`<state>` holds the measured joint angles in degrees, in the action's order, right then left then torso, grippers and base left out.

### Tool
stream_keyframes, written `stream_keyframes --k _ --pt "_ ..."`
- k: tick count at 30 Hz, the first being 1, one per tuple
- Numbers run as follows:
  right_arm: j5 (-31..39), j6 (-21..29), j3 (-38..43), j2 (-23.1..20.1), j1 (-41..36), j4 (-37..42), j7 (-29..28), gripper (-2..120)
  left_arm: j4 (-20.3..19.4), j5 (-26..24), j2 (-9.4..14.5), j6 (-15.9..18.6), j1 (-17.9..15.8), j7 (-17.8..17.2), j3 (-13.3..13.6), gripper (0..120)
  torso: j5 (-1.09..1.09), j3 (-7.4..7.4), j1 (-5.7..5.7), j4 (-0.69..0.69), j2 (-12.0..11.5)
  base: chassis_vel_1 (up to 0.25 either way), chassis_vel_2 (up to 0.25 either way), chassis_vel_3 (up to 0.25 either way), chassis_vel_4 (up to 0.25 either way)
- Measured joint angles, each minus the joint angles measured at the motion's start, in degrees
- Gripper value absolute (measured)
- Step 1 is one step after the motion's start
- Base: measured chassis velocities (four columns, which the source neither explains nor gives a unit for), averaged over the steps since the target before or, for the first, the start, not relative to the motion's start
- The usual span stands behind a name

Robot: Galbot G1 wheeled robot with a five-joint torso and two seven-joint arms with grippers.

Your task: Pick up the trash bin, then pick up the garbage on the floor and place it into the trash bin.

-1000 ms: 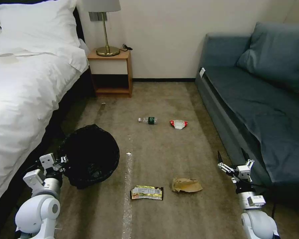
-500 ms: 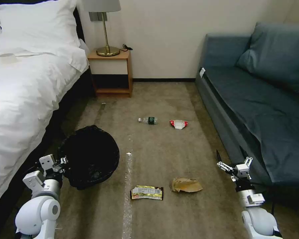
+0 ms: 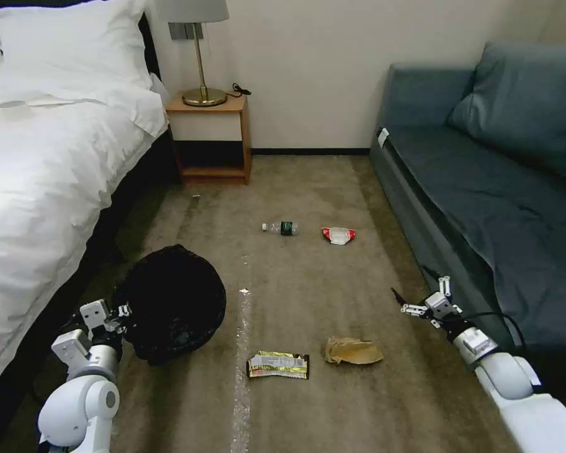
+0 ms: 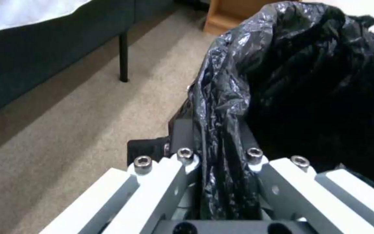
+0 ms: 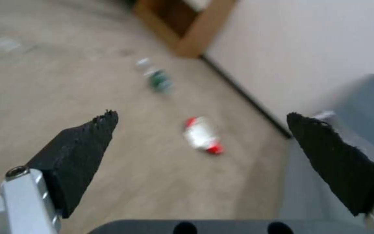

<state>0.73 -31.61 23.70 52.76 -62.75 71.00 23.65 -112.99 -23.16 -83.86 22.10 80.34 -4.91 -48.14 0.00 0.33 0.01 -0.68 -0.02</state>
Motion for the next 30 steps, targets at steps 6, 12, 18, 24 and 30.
stream_keyframes --k 6,12,18,24,30 --pt "1.12 -0.38 -4.97 -1.15 2.83 -3.85 11.65 100 -1.22 1.18 -1.32 -0.01 -0.60 0.02 0.52 5 0.00 0.00 0.00 -0.01 0.00 0.000 0.000 0.000 0.000" --pt "0.55 -3.09 -11.16 -0.95 6.39 -7.81 15.49 100 -1.43 2.40 -2.44 0.05 -1.33 0.03 1.26 5 0.00 0.00 0.00 -0.01 0.00 0.000 0.000 0.000 0.000" --pt "-1.19 -3.92 -16.84 0.32 10.29 -12.17 19.00 100 -0.86 2.92 -2.94 -0.05 -1.52 0.18 1.41 5 -0.02 0.00 0.00 0.00 0.00 0.000 0.000 0.000 0.000" --pt "-3.81 -4.31 -20.20 2.72 15.01 -17.10 22.19 100 -0.63 3.00 -3.11 -0.48 -1.30 0.49 1.39 5 -0.01 0.00 0.00 0.00 0.00 0.000 0.000 0.000 0.000" --pt "-5.58 -5.12 -21.60 5.11 20.24 -22.82 24.78 100 -0.27 3.00 -3.32 -0.86 -1.18 0.62 1.20 5 -0.02 0.00 0.00 0.00 0.00 0.000 0.000 0.000 0.000"
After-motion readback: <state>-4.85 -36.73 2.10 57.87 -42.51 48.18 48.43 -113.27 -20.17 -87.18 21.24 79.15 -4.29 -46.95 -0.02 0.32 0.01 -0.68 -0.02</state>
